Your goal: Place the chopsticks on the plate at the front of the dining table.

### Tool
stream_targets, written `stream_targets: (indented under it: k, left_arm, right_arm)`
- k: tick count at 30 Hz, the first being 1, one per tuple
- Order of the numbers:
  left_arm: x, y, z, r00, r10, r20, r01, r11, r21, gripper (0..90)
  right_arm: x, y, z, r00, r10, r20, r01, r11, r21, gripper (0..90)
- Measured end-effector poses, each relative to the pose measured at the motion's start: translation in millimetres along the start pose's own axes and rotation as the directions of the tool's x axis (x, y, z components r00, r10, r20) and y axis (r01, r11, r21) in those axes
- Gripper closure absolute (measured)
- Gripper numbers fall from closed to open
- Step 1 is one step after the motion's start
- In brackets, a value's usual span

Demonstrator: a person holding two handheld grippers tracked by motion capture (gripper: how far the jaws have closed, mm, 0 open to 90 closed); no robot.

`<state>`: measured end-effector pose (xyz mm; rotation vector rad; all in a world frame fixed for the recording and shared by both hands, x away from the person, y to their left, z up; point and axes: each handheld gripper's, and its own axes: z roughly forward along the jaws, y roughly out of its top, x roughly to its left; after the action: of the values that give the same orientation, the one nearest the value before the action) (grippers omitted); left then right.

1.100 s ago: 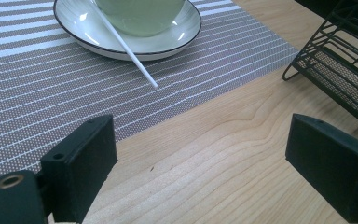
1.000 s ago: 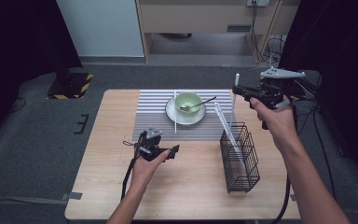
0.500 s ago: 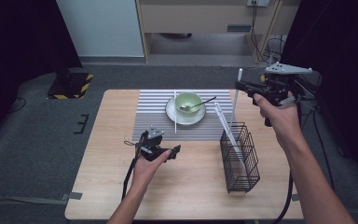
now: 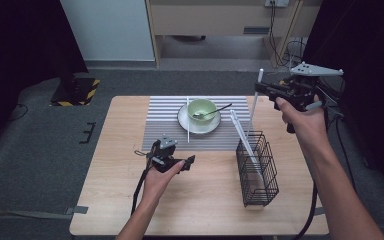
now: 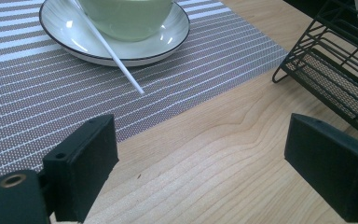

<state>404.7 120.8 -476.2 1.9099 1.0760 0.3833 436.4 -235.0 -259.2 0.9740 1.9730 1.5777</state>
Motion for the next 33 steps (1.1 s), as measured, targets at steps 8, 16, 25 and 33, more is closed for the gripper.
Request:
stream_targets:
  k: [8,16,25,33]
  left_arm:
    - [-0.9,0.8,0.6,1.0,0.004,0.007,-0.004,1.0,-0.005,9.3]
    - [0.1,1.7,0.4,0.9999,0.009,0.009,-0.008,0.9992,-0.04,10.6]
    - [2.6,3.0,3.7,0.9989,0.008,0.047,-0.003,0.9949,-0.101,12.0]
    - [3.2,6.4,5.9,0.998,0.009,0.063,-0.001,0.9922,-0.125,14.0]
  right_arm:
    - [0.0,1.3,0.7,1.0,0.005,-0.009,-0.005,1.0,-0.005,83.8]
    - [3.0,3.1,8.6,0.9992,0.013,-0.037,-0.014,1.0,-0.012,83.7]
    - [13.2,0.2,31.0,0.9958,0.007,-0.091,-0.008,1.0,-0.009,83.8]
    - [27.0,-5.0,49.9,0.9896,0.0,-0.144,-0.001,1.0,-0.01,83.8]
